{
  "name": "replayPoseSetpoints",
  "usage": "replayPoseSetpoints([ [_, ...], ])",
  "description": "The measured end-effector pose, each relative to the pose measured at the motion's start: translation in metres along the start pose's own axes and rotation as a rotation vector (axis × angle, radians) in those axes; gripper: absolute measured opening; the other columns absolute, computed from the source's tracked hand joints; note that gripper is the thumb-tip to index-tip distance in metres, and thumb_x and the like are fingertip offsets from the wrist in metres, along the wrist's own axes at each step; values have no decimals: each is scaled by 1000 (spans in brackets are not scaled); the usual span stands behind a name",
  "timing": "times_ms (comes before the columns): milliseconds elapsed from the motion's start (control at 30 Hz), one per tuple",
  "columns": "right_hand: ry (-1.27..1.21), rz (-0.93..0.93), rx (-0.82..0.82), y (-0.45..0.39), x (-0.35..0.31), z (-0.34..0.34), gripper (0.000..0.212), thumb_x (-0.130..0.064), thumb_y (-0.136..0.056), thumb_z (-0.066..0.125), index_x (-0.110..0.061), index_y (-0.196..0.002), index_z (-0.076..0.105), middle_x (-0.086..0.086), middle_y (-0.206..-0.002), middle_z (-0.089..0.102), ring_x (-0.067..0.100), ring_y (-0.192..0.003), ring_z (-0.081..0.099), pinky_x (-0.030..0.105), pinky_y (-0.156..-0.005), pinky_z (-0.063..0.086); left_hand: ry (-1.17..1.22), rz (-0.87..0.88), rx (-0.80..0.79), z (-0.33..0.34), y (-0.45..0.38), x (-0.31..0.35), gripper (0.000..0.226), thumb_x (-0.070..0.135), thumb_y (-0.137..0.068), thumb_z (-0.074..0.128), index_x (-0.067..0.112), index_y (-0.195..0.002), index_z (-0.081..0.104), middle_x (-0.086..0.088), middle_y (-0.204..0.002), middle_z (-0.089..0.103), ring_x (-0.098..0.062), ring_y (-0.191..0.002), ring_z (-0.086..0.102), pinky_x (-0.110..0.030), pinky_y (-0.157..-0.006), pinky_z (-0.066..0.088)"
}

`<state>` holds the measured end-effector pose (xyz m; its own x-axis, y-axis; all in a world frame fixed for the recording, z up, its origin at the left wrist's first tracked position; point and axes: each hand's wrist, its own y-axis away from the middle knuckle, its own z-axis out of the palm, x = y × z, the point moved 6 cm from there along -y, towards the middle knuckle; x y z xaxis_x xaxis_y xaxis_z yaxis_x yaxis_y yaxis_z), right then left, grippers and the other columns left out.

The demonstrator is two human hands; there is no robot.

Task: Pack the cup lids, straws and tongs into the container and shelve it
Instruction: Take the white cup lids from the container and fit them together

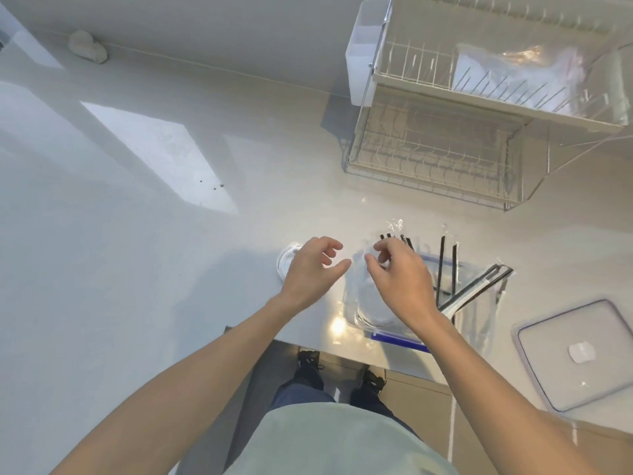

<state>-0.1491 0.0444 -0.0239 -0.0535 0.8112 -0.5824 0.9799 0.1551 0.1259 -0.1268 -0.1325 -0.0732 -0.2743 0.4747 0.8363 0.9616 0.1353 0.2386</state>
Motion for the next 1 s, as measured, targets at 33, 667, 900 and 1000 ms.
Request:
replayPoseSetpoints([
  [33,15,42,-6,8,13,-8,24,-37,-97,64,-18,-112,63,-8,-94,63,13,-83,61,28,-67,46,-28,80,-38,11,0,13,31,30,-85,78,20,-112,69,2,-103,65,-12,-87,63,-24,-80,53],
  [667,-448,255,-214,35,71,-20,6,-21,-91,71,-21,-96,73,11,-82,70,24,-64,59,38,-59,47,-86,193,-229,62,10,42,34,24,-84,77,23,-116,66,0,-108,64,-17,-100,56,-31,-91,49],
  [900,-653,205,-142,4,38,-25,21,-18,-95,69,-21,-116,67,0,-83,66,13,-65,57,33,-52,46,375,-39,-68,17,0,39,34,30,-81,81,26,-113,69,-11,-97,72,-30,-82,72,-43,-78,59],
  [1000,-485,144,-146,-14,13,2,25,-23,-92,69,-24,-117,65,-1,-95,67,15,-77,61,33,-66,52,396,-168,62,-9,0,10,36,31,-81,82,22,-113,68,-6,-99,72,-27,-86,72,-40,-81,58],
])
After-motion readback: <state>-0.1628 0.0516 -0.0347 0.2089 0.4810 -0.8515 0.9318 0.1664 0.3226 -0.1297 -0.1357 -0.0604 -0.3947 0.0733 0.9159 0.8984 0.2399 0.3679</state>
